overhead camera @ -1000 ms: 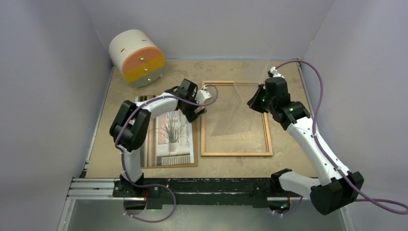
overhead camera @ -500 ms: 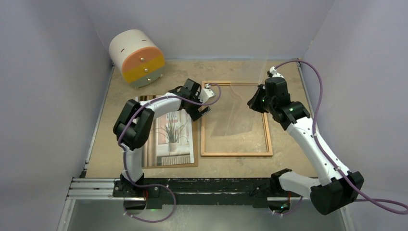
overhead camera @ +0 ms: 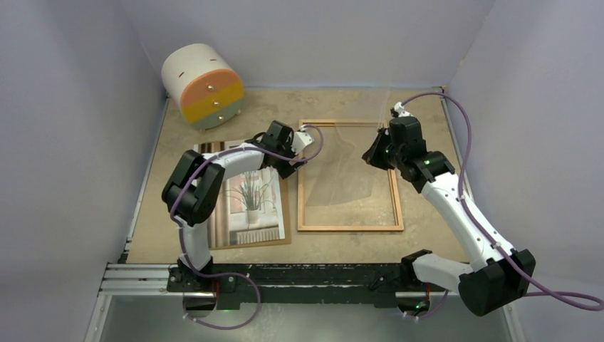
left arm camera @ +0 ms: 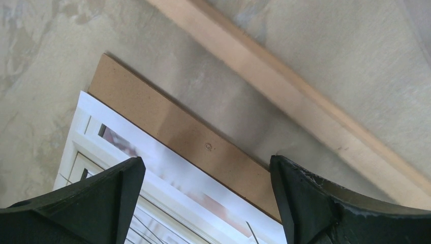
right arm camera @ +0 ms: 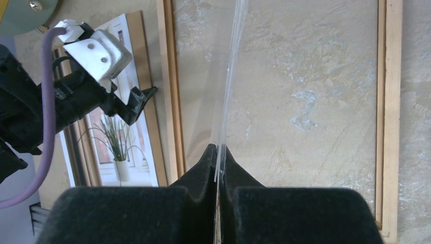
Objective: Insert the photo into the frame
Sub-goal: Move the photo frame item to the center of the board.
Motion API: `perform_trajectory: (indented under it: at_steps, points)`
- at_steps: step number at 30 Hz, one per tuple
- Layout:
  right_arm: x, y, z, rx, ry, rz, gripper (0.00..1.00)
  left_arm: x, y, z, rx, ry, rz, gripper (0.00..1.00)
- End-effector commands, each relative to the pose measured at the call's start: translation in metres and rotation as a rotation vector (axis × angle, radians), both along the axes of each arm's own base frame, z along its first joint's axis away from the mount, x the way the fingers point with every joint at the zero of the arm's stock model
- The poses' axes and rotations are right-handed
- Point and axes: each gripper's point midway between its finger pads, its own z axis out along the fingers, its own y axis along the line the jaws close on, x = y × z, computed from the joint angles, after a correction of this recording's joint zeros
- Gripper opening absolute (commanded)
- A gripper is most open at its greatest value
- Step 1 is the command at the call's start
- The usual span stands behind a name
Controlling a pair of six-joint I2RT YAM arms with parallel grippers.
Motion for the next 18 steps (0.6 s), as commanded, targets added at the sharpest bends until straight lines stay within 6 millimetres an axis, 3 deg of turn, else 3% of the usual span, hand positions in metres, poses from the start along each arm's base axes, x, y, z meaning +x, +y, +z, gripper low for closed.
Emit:
perform_trajectory:
  at_steps: [1, 5, 8, 11, 16, 18]
  points:
    - [0.004, 0.004, 0.002, 0.027, -0.041, 0.019, 0.00, -0.022, 0.076, -0.034, 0.240, 0.079, 0.040, 1.00]
    - [0.002, 0.005, -0.007, 0.027, -0.033, 0.026, 0.00, -0.019, 0.073, -0.009, 0.200, 0.067, 0.035, 1.00]
    - [-0.001, 0.008, -0.012, 0.049, -0.023, 0.037, 0.00, -0.004, 0.051, 0.035, 0.083, 0.029, 0.057, 1.00]
    - [-0.005, 0.009, -0.017, 0.057, -0.012, 0.037, 0.00, 0.001, 0.019, 0.060, -0.064, 0.057, 0.055, 1.00]
    - [-0.011, 0.003, -0.016, 0.042, -0.008, 0.022, 0.00, -0.011, -0.039, 0.056, -0.238, 0.198, 0.031, 1.00]
    - [-0.017, 0.003, -0.014, 0.045, 0.004, 0.030, 0.00, -0.006, -0.050, 0.050, -0.263, 0.221, 0.054, 1.00]
